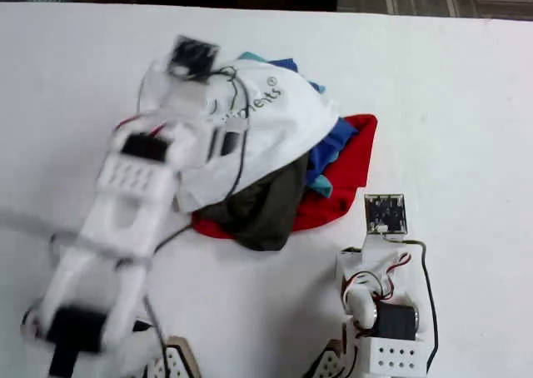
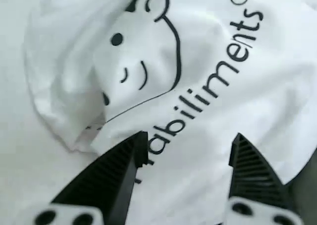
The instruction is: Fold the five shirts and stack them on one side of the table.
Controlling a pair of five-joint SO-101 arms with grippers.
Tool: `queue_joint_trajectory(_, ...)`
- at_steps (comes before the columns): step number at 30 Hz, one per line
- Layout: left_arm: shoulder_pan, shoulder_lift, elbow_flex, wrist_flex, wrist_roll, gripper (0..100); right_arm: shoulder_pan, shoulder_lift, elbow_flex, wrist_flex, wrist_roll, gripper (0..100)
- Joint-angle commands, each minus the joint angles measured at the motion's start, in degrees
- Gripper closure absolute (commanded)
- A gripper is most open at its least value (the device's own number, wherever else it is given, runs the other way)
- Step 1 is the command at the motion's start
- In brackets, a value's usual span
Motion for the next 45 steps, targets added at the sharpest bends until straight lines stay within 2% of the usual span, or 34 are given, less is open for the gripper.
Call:
queue_joint_trajectory(1, 3.4, 12.6, -14.2, 6.3, 1.0, 71, -0.3, -0.7, 0.4, 0.3, -0.2, 97.9)
queue_joint_trajectory(7, 3.9, 32.6, -27.6, 11.4, 0.4, 71, -0.3, -0.7, 0.4, 0.3, -0.2, 97.9)
queue_joint_trajectory(10, 2.7, 41.0, -32.1, 13.8, -6.2, 74, -0.3, -0.7, 0.4, 0.3, -0.2, 97.9)
queue_joint_trajectory(12, 1.3, 45.4, -35.6, 15.9, -10.5, 84, -0.3, -0.7, 0.4, 0.3, -0.2, 97.9)
queue_joint_trajectory(14, -1.1, 48.8, -39.6, 18.6, -13.4, 99, -0.3, -0.7, 0.4, 0.3, -0.2, 97.9)
queue_joint_trajectory(16, -4.9, 51.1, -43.6, 22.0, -13.6, 95, -0.3, -0.7, 0.4, 0.3, -0.2, 97.9)
queue_joint_trajectory(18, -10.4, 52.7, -47.9, 24.1, -12.6, 98, -0.3, -0.7, 0.4, 0.3, -0.2, 97.9)
queue_joint_trajectory(23, -26.2, 53.2, -57.9, 26.8, -12.8, 97, -0.3, -0.7, 0.4, 0.3, -0.2, 97.9)
queue_joint_trajectory(31, -47.5, 52.8, -75.7, 32.4, -19.1, 97, -0.3, -0.7, 0.4, 0.3, -0.2, 97.9)
queue_joint_trajectory(40, -64.0, 53.2, -96.4, 35.0, -19.3, 97, -0.3, -0.7, 0.4, 0.3, -0.2, 97.9)
queue_joint_trajectory(45, -69.0, 53.5, -102.5, 35.0, -19.3, 97, -0.3, -0.7, 0.4, 0.3, -0.2, 97.9)
